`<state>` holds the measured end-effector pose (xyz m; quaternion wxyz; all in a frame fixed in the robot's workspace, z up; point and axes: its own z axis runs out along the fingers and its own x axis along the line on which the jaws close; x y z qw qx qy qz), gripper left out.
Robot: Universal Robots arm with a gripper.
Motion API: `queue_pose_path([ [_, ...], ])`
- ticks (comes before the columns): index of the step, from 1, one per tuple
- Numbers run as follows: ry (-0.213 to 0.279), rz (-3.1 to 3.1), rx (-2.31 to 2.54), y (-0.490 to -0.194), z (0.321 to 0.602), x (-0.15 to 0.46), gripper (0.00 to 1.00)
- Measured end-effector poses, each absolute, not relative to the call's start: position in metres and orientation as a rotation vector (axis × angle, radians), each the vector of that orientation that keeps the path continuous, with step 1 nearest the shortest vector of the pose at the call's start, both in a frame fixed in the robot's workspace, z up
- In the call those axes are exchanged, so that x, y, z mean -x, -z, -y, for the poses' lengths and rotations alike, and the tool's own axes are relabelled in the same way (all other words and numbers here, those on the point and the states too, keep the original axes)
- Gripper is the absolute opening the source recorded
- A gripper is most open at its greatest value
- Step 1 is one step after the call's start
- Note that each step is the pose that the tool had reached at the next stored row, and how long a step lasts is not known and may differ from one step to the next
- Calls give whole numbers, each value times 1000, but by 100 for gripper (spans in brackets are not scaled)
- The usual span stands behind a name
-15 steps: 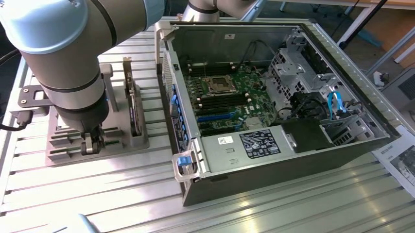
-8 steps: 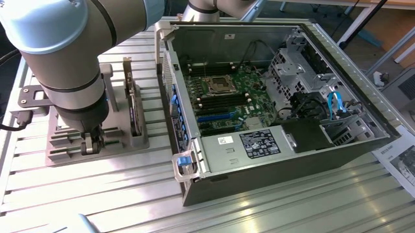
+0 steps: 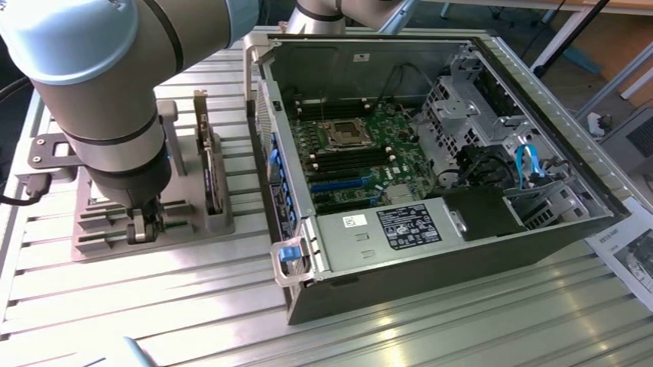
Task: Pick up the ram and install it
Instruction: 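Pick up the ram and move it above insertion slot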
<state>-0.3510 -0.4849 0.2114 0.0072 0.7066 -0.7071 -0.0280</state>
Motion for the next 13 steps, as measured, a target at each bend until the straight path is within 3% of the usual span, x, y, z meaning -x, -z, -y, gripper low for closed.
queue_pose_path([
  [13,88,2214,-2208,-228,485,351,12],
])
